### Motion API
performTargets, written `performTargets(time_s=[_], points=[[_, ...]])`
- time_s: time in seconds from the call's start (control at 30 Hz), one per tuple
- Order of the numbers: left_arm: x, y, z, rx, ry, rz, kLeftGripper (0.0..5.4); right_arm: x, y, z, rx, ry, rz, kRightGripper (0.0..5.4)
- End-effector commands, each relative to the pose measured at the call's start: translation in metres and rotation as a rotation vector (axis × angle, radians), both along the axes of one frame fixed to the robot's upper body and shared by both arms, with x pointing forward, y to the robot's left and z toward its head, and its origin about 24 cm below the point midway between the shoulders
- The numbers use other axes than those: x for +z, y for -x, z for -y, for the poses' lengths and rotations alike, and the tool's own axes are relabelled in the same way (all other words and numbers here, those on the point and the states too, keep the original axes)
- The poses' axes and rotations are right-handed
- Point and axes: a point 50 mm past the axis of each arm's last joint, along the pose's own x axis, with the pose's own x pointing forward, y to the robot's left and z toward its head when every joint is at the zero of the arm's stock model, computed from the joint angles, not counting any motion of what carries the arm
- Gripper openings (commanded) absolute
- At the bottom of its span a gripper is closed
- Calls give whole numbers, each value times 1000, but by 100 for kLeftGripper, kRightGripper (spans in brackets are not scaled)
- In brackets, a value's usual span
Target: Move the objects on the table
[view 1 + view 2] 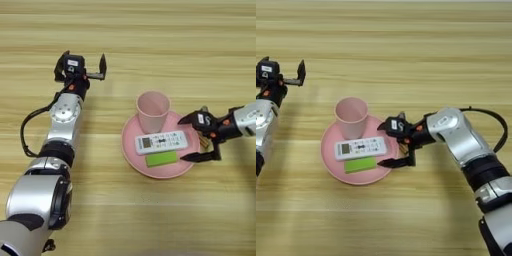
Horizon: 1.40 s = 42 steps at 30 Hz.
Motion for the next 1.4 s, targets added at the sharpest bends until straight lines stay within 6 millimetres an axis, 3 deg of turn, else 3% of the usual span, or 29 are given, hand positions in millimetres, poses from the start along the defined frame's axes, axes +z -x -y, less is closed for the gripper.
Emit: performTargets(time_s=[0.03, 0.3, 1.07, 1.4], points=[[0, 1, 0, 5, 1, 1, 536, 5, -7, -9, 32, 19, 43, 540], [0, 1, 1, 0, 4, 2, 536, -7, -12, -14, 50, 87, 66, 540], [1, 1, 3, -6, 9, 8, 540, -25, -16, 8, 68, 300, -38, 297], [1, 2, 2, -10, 9, 15, 540, -32, -12, 2, 89, 296, -75, 291]])
